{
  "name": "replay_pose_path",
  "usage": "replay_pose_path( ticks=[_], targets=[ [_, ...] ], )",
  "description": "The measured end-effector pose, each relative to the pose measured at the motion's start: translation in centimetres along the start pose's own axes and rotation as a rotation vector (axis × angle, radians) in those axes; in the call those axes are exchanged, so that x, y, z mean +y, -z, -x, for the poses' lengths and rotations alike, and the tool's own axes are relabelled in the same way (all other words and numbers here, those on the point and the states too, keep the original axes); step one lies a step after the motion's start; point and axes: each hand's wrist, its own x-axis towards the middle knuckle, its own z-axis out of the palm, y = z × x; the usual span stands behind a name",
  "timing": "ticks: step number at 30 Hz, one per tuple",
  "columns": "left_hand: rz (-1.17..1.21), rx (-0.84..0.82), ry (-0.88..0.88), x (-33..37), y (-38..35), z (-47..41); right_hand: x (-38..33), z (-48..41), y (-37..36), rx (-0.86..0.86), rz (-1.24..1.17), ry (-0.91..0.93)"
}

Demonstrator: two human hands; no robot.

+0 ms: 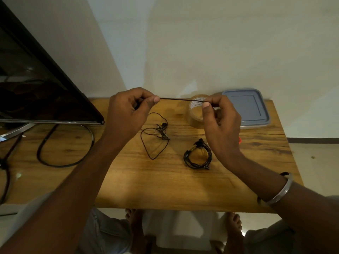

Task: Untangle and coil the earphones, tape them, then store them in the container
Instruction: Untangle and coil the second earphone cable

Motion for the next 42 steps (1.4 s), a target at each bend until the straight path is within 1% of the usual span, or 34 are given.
replay_pose_path(
  ticks=[2, 4, 6, 8, 9, 10, 12, 16, 18, 22, 24, 26, 28, 30, 31, 33, 35, 37, 42],
  targets=[
    [0.046, 0.027, 0.035, 0.0, 0.2, -0.2, 0.4, 0.1, -0.1, -0.007, -0.021, -0.071],
    [0.084, 0.004, 0.063, 0.3, -0.1, -0.1, 0.6, 0.2, -0.2, -0.043, 0.056, -0.070],
    [0.097, -0.067, 0.062, 0.8, -0.9, 0.3, 0.4, 0.3, -0.2, -0.088, 0.171, 0.077],
    [0.121, -0.160, 0.028, 1.3, -1.7, 0.9, -0.2, 0.6, -0.3, -0.197, 0.210, 0.262],
    [0.130, -0.205, 0.006, 1.4, -2.0, 1.1, -0.3, 0.8, -0.5, -0.260, 0.209, 0.313],
    [0.137, -0.241, -0.013, 1.4, -2.3, 1.3, -0.3, 1.0, -0.7, -0.305, 0.205, 0.340],
    [0.132, -0.279, -0.035, 1.3, -2.6, 1.5, 0.0, 1.4, -1.0, -0.327, 0.202, 0.356],
    [0.133, -0.255, -0.032, 1.1, -2.3, 1.2, 0.1, 0.4, -0.4, -0.263, 0.199, 0.405],
    [0.094, -0.230, -0.031, 1.0, -2.2, 1.1, 0.0, 0.1, -0.1, -0.205, 0.186, 0.357],
    [0.033, -0.116, -0.006, 0.8, -1.5, 0.7, -0.1, 0.3, 0.0, -0.068, 0.035, 0.057],
    [0.006, -0.045, -0.001, 0.4, -0.9, 0.3, 0.3, 0.0, 0.0, -0.016, 0.012, -0.056],
    [-0.004, -0.001, 0.029, 0.1, -0.6, 0.1, 0.6, -0.2, 0.0, -0.023, 0.025, -0.107],
    [0.009, 0.000, 0.061, 0.1, -0.9, 0.2, 0.9, 0.1, -0.2, -0.097, 0.094, -0.114],
    [0.035, -0.039, 0.072, 0.6, -1.4, 0.5, 0.9, 0.4, -0.3, -0.182, 0.270, -0.049],
    [0.045, -0.065, 0.064, 0.9, -1.8, 0.7, 0.8, 0.5, -0.3, -0.207, 0.323, 0.023],
    [0.056, -0.134, 0.024, 1.4, -2.4, 1.2, 0.4, 0.7, -0.4, -0.237, 0.325, 0.208],
    [0.057, -0.210, -0.031, 1.5, -2.9, 1.7, 0.2, 1.0, -0.6, -0.259, 0.295, 0.336],
    [0.043, -0.245, -0.067, 1.3, -3.3, 1.8, 0.4, 1.0, -0.8, -0.265, 0.266, 0.383],
    [0.071, -0.210, -0.066, 1.2, -3.2, 1.5, 0.5, 0.4, -0.3, -0.206, 0.265, 0.369]
  ],
)
